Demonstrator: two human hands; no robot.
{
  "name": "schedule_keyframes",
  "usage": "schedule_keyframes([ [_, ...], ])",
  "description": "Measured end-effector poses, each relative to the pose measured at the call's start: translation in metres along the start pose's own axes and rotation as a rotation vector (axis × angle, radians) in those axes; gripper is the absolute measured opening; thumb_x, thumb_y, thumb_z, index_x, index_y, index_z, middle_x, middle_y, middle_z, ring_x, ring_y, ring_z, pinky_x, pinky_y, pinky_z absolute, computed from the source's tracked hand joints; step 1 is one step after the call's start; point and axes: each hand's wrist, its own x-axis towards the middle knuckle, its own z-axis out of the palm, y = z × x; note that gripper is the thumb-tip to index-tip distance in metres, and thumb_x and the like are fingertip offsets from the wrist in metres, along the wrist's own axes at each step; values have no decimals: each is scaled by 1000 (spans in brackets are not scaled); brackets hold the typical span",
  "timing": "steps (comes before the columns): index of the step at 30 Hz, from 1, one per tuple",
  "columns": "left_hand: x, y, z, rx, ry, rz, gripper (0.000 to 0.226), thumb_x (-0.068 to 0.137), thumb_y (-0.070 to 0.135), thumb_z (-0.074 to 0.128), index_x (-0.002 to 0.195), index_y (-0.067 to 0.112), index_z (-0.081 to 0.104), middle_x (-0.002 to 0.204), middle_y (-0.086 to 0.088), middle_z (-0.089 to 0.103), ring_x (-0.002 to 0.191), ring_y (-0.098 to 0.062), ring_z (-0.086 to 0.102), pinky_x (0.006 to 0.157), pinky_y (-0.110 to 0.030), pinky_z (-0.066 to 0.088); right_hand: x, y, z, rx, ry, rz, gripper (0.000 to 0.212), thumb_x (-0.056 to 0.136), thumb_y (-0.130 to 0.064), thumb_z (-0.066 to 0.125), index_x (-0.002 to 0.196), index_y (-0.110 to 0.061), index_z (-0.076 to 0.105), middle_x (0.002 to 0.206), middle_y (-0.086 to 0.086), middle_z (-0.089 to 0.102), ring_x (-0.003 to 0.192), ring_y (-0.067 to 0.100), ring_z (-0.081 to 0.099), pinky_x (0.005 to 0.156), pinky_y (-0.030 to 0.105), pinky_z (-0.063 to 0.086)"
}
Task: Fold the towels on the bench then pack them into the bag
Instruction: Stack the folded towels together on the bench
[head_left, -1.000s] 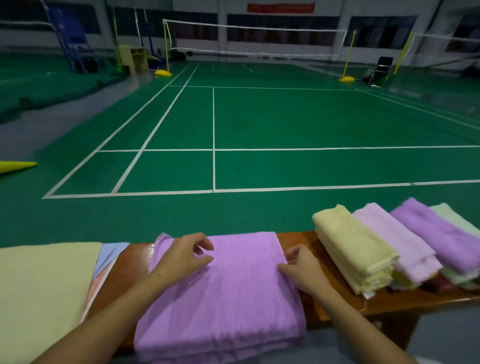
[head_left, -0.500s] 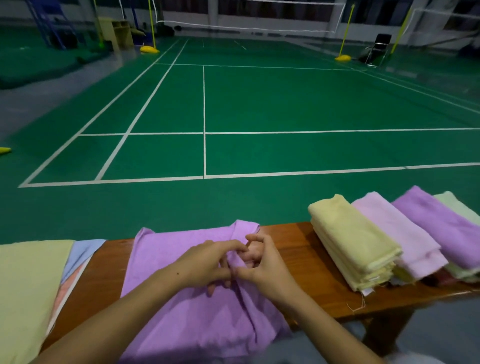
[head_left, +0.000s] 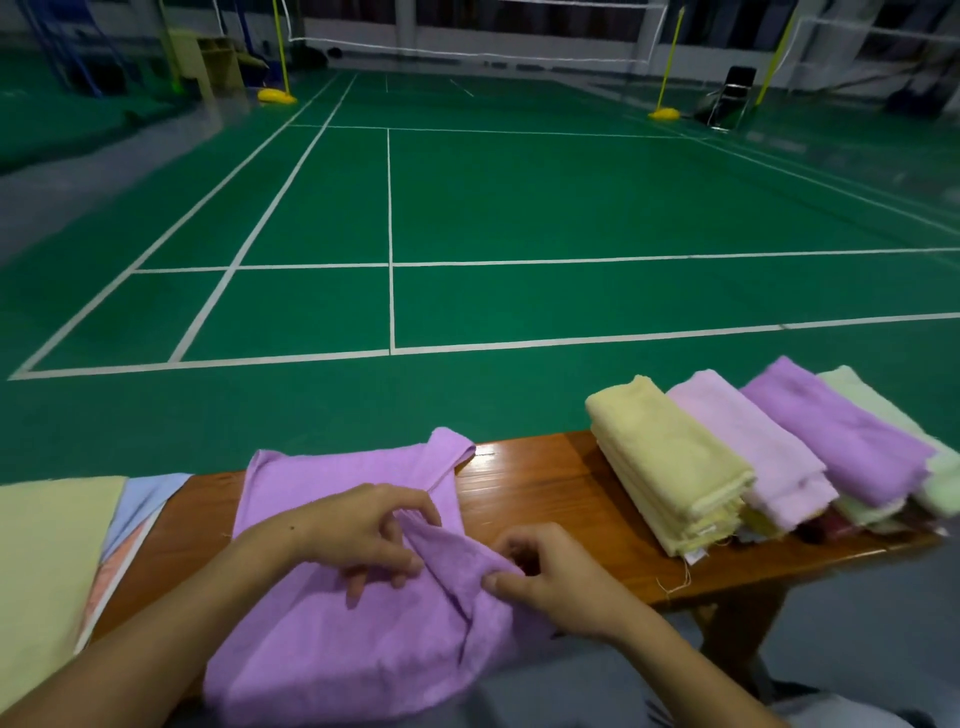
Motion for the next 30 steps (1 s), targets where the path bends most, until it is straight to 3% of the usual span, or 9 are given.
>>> schedule_keyframes([
  [4, 1, -1, 8, 144, 129, 43, 14, 99, 32, 69, 101, 21, 60, 83, 5, 79, 55, -26, 73, 60, -22, 53, 11, 4, 2, -86, 24, 14, 3, 90, -25, 72, 90, -25, 74, 85, -8, 74, 78, 1, 63, 73, 23, 53],
  [8, -5, -12, 8, 130, 268, 72, 21, 95, 40, 73, 86, 25, 61, 73, 19, 72, 58, -4, 66, 60, -23, 49, 24, 6, -4, -210, 117, 10, 8, 88, -28, 73, 83, -23, 69, 81, -5, 71, 75, 9, 64, 68, 26, 51],
  [11, -9, -16, 12, -12, 318, 119, 19, 91, 36, 78, 86, 21, 67, 77, 8, 73, 67, -5, 65, 66, -27, 52, 39, 6, -6, -248, 231, -32, 16, 88, -27, 76, 78, -24, 63, 76, -4, 67, 67, 5, 56, 59, 20, 42],
  [14, -12, -16, 12, -119, 376, 178, 17, 89, 26, 81, 85, 17, 68, 76, 6, 67, 71, -4, 59, 67, -23, 48, 63, 8, -3, -85, 279, -75, 14, 86, -18, 80, 79, -20, 69, 78, -2, 71, 69, 6, 63, 61, 23, 50],
  [17, -16, -17, 11, -209, 416, 217, 19, 89, 17, 80, 80, 17, 63, 74, 9, 60, 68, -4, 54, 64, -22, 45, 84, 7, 3, 122, 238, -126, 13, 83, -3, 84, 81, -12, 75, 104, -2, 69, 95, -1, 68, 77, 23, 57],
  [20, -20, -16, 9, -211, 446, 253, 26, 88, 14, 80, 76, 22, 57, 71, 12, 51, 63, -3, 43, 59, -20, 37, 100, 6, 0, 277, 181, -137, 13, 78, -8, 89, 81, -14, 78, 144, -3, 55, 139, -7, 46, 100, 25, 53],
  [22, -21, -18, 7, -216, 456, 268, 29, 88, 11, 79, 75, 19, 55, 68, 14, 47, 59, -2, 38, 57, -17, 33, 106, 6, -3, 356, 132, -138, 12, 76, -7, 89, 81, -12, 79, 152, -6, 51, 144, -3, 42, 106, 29, 50],
  [27, -27, -24, -1, -177, 482, 254, 28, 86, 10, 80, 75, 15, 55, 68, 14, 47, 61, -2, 39, 59, -17, 33, 113, -2, 2, 440, 116, -156, 16, 75, 0, 88, 80, -14, 83, 126, 6, 75, 128, 17, 65, 107, 36, 50],
  [30, -30, -31, -6, 25, 592, 256, 26, 83, 24, 80, 73, 23, 56, 70, 14, 53, 67, -4, 48, 63, -20, 39, 111, -8, -4, 397, 133, -165, 17, 77, 5, 87, 82, -11, 83, 120, 3, 77, 122, 17, 68, 102, 31, 52],
])
